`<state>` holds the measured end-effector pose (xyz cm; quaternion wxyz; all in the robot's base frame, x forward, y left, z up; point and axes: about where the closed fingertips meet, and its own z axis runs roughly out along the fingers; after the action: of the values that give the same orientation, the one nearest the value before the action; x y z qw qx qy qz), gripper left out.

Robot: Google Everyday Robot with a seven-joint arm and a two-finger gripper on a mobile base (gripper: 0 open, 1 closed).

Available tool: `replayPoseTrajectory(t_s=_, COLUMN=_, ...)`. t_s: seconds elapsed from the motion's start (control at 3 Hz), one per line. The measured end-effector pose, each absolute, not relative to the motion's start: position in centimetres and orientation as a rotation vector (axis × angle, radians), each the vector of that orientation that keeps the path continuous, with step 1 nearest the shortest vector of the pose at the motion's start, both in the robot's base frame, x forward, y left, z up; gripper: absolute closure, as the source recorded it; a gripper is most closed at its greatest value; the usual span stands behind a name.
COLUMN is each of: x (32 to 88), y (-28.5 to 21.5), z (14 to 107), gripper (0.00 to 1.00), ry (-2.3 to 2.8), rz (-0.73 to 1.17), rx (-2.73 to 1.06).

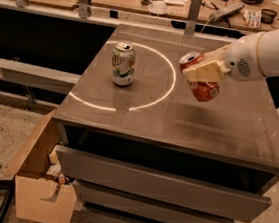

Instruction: Place coke can upright

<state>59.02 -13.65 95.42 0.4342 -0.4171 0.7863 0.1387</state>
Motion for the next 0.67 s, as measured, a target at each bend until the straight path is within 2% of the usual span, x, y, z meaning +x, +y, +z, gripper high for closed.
replayPoseTrajectory(t_s=0.33, x=58.91, y=-15.79, z=94.11, gripper=1.00, ry=1.818, rz=0.535, rx=-0.859)
replayPoseTrajectory(t_s=0.67, x=58.68, y=-16.11, z=93.30, gripper=1.00, ry=1.757, rz=0.636, rx=-0.783)
